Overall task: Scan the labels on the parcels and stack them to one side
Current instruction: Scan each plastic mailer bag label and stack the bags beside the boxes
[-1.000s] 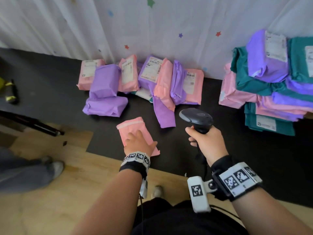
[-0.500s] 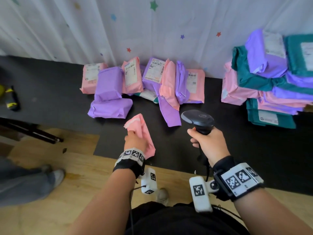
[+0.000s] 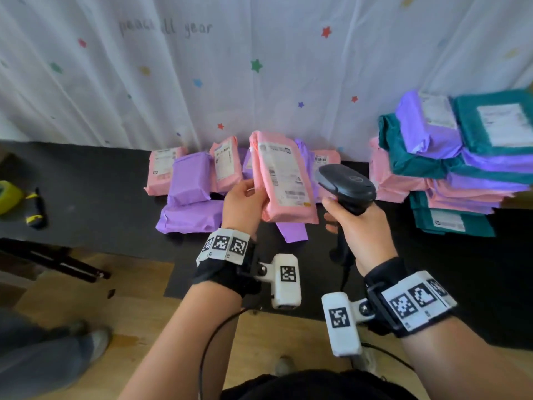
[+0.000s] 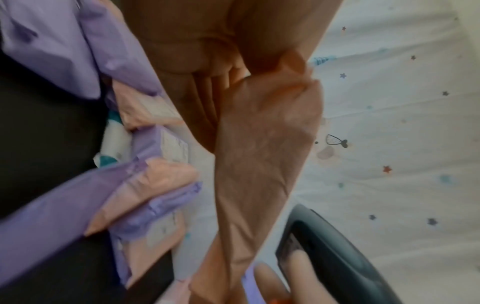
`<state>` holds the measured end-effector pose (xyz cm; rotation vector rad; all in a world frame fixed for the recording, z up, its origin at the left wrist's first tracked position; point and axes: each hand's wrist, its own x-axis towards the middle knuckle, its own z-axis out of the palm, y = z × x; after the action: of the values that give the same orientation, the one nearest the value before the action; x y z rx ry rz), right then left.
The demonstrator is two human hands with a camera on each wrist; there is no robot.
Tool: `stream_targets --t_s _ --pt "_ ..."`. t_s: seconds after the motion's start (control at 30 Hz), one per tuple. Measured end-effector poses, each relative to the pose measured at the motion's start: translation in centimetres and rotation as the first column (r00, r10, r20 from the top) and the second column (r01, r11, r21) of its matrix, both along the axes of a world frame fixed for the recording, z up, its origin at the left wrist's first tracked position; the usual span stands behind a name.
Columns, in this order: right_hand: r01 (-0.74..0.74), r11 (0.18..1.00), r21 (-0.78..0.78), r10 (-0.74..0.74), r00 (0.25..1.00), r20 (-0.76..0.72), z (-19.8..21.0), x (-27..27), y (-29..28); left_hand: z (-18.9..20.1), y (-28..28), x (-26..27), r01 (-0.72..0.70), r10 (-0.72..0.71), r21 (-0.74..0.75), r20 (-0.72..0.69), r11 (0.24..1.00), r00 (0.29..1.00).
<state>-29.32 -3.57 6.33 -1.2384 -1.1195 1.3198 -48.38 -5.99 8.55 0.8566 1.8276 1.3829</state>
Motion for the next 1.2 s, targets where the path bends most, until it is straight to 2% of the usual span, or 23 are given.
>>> stream_targets --t_s 0.13,0.3,0.37,0.43,0.47,0.57,0.7,0.8,0.93,1.03,1.1,1.2 --pt "0.025 0.998 0.054 -0.021 0.997 -0.074 1.7 2.2 0.6 1.4 2.3 3.6 0.149 -0.145 -0.017 0.133 0.989 0.98" --pt "0.071 0.981 0.183 -0.071 0.997 -0.005 3.4 6.9 2.5 3.4 5.0 8.8 0.192 -0.181 -0.038 0.207 0.981 0.962" --pt "0.068 0.98 0.189 -0.078 0.996 0.047 4.0 9.0 3.7 4.4 6.1 10.9 0.196 -0.177 -0.022 0.336 0.98 0.925" --pt "0.02 0.982 0.189 -0.043 0.992 0.12 4.3 11.2 4.7 4.6 7.3 11.9 0.162 -0.166 0.052 0.512 0.985 0.843" --pt "-0.015 0.984 0.179 -0.013 0.988 0.153 4.5 12.3 5.2 4.7 8.1 12.3 0.172 -0.19 0.083 0.517 0.982 0.835" --pt "-0.114 0.982 0.148 0.073 0.963 0.258 5.0 15.3 6.4 5.0 9.7 12.7 0.134 -0.18 0.133 0.449 0.982 0.875" --pt "-0.076 0.982 0.17 0.027 0.96 0.277 4.5 18.8 7.8 4.9 10.7 14.3 0.167 -0.199 0.12 0.347 0.979 0.917" --pt "-0.008 0.987 0.163 -0.029 0.975 0.218 4.0 21.0 8.8 4.7 11.2 17.0 0.157 -0.2 0.138 0.391 0.978 0.898" --pt "0.1 0.98 0.173 -0.124 0.983 0.132 3.6 24.1 9.9 5.3 12.1 20.5 0.011 -0.086 0.177 0.423 0.984 0.902" --pt "0.16 0.971 0.176 -0.18 0.979 0.1 3.6 25.9 10.4 5.7 12.8 22.6 -0.058 -0.046 0.197 0.484 0.979 0.874" --pt "0.211 0.961 0.176 -0.229 0.97 0.083 3.4 26.7 10.7 5.6 13.1 23.8 -0.045 -0.067 0.201 0.516 0.978 0.854" --pt "0.202 0.968 0.151 -0.213 0.975 0.062 3.4 27.0 10.9 5.3 13.4 25.3 0.067 -0.155 0.178 0.548 0.982 0.822"
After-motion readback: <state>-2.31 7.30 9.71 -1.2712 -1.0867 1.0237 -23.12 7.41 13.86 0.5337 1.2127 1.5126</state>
